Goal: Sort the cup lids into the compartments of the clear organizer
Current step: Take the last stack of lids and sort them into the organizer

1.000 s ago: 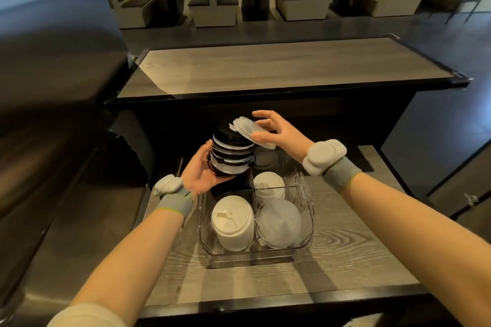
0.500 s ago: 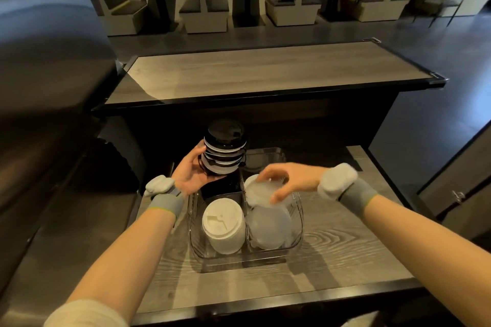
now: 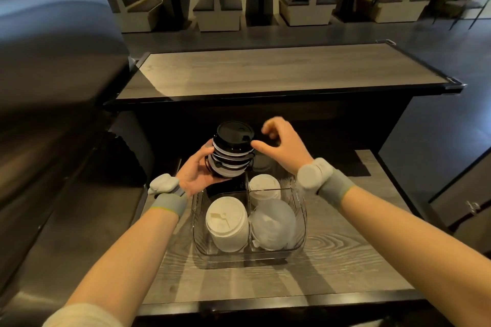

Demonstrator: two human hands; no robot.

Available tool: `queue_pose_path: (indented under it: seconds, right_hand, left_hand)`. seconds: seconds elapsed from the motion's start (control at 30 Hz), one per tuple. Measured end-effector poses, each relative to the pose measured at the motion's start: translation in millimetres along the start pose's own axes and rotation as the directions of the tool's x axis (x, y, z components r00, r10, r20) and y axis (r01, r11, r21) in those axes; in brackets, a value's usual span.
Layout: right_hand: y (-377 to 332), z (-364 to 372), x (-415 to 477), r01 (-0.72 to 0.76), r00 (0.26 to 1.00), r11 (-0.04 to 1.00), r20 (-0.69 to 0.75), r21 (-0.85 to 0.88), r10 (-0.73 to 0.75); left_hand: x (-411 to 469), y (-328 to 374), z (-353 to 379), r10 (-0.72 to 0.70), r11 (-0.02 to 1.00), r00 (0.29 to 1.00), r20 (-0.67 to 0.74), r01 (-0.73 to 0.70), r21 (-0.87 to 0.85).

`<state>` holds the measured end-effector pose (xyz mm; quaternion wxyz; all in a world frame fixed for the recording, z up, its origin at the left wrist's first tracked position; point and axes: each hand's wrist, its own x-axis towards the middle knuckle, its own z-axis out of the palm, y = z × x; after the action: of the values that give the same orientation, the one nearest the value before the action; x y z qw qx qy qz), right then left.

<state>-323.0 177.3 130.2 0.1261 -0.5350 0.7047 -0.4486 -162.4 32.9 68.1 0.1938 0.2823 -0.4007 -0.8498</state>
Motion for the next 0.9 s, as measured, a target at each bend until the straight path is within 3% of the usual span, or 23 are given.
queue_pose_path:
  seconds: [0.1,0.17,0.37,0.5,0.6,0.73,0.83,0.9]
  right_hand:
    - [-15,9,17,0.0,0.974,0.996,0.227,-0.089,0.021]
    - [-19,17,20,0.011,0.954,0.992,0.3,-0.122,0.026]
    - [-13,26,27,-0.014,0.963,1.0,0.267,-0.001,0.014]
    - [-14,26,35,-0.172,0.984,0.902,0.112,0.395,0.138]
    - [-11,30,42,-0.213,0.973,0.848,0.03,0.485,0.228]
    - [17,41,45,-0.323,0.943,0.875,0.043,0.36,0.33]
    - [31,59,46,-0.367,0.922,0.923,0.179,0.112,0.345]
    - [32,69,43,-0.305,0.907,0.95,0.284,-0.071,0.312]
  left_hand:
    - [0,-4,-2,0.0,0.999,1.0,-0.004,0.0,0.035]
    - [-2,-5,-2,0.002,0.998,0.999,-0.035,0.0,0.056]
    - [-9,-4,-9,0.004,1.0,1.0,-0.019,-0.004,0.022]
    - [-8,0,-21,-0.006,1.0,0.997,0.074,0.006,-0.003]
    - [-5,6,-35,0.007,1.0,0.998,0.059,-0.007,-0.01]
    - [-9,17,-49,0.045,0.999,0.998,0.053,-0.044,-0.013]
    - [-11,28,-63,0.065,0.998,0.997,0.044,-0.065,-0.003]
    - [-14,34,-65,0.064,0.998,0.997,0.031,-0.064,-0.004]
